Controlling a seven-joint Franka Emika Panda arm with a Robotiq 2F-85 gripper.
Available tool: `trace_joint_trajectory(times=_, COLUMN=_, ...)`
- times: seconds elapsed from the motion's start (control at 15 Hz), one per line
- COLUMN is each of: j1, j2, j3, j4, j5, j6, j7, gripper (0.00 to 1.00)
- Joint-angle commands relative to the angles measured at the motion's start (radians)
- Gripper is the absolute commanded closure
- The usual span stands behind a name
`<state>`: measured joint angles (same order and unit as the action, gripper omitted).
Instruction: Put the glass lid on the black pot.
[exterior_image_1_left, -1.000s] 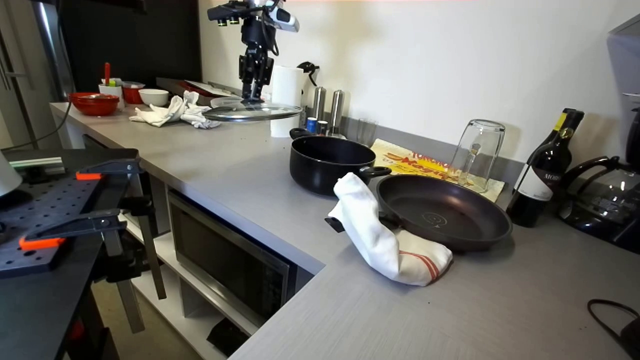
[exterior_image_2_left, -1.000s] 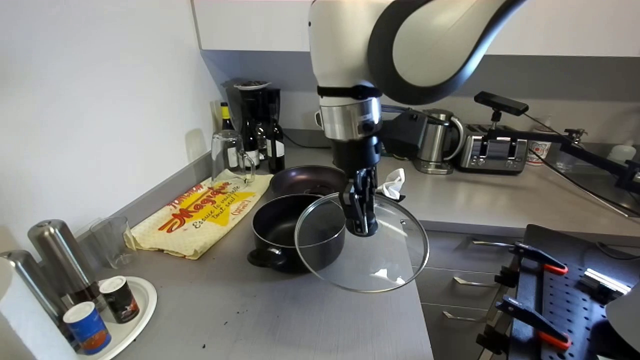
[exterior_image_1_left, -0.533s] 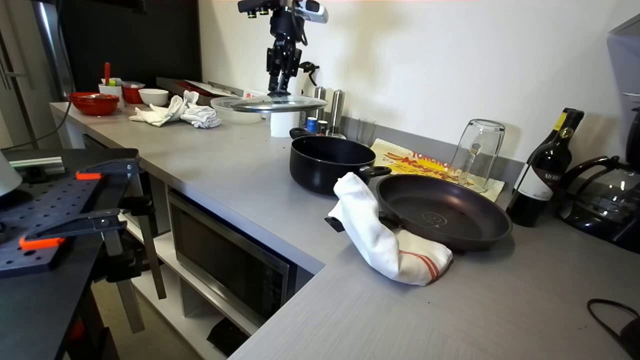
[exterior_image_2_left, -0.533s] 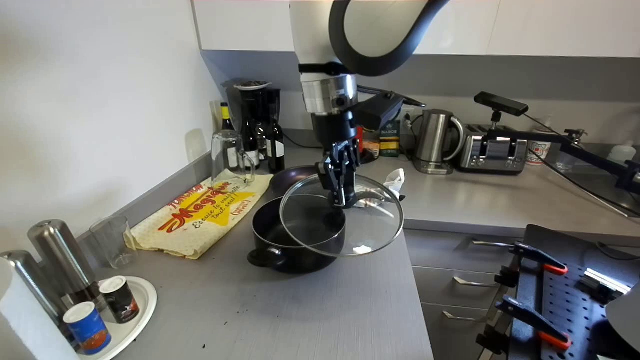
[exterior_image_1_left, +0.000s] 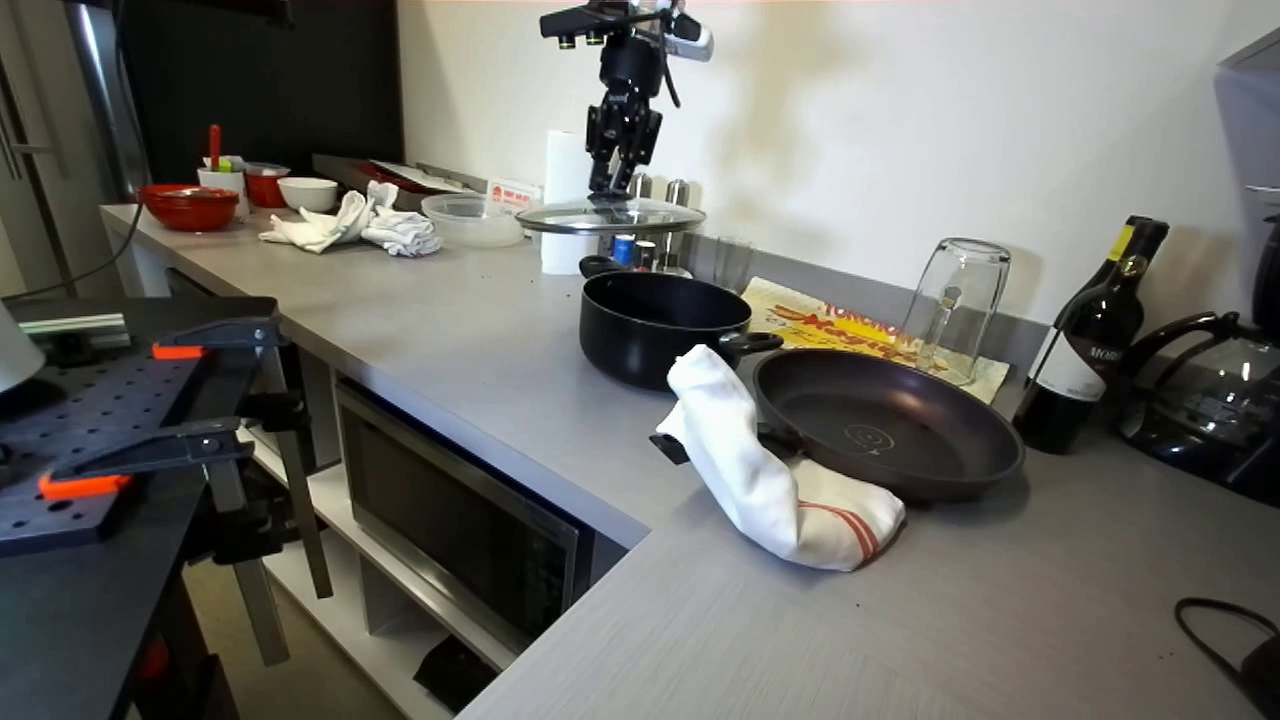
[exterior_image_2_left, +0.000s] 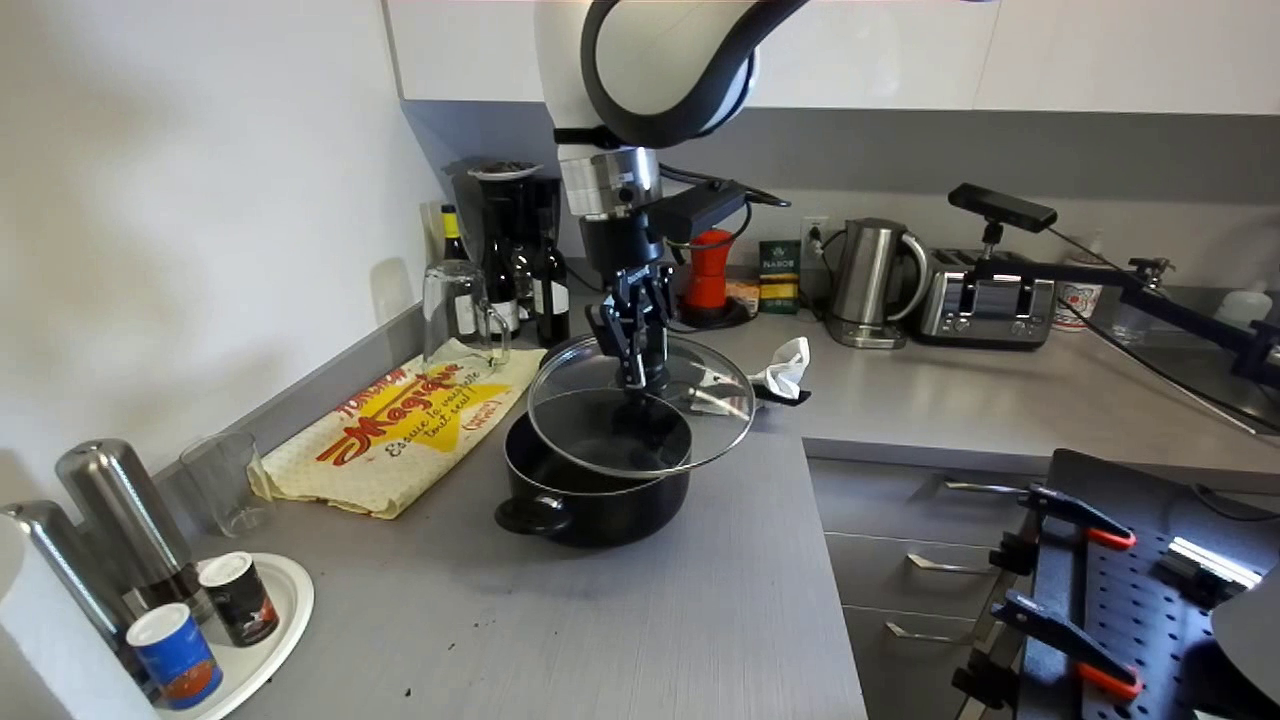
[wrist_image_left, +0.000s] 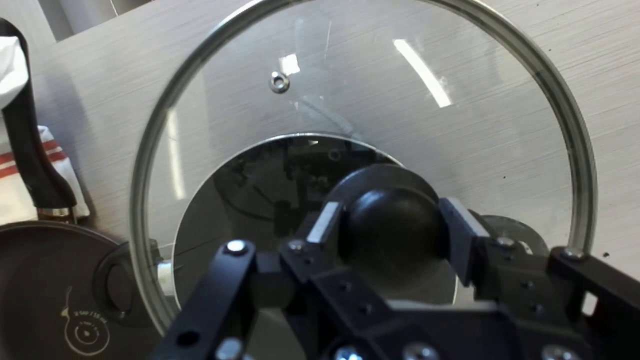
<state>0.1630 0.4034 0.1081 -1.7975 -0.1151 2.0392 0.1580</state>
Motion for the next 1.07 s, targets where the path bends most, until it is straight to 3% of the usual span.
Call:
trace_joint_trajectory(times=0.0, j1=-0.009, j2=0.093, j3=-0.011, j4=0.153, j5=0.020, j6=-0.081, j7=-0.058, gripper=0.74)
trace_joint_trajectory(times=1.0, j1=-0.015, j2=0.395, j3=-0.024, j4=0.516, j5=0.027, j6=-0.231, j7=-0.113, gripper=0.74)
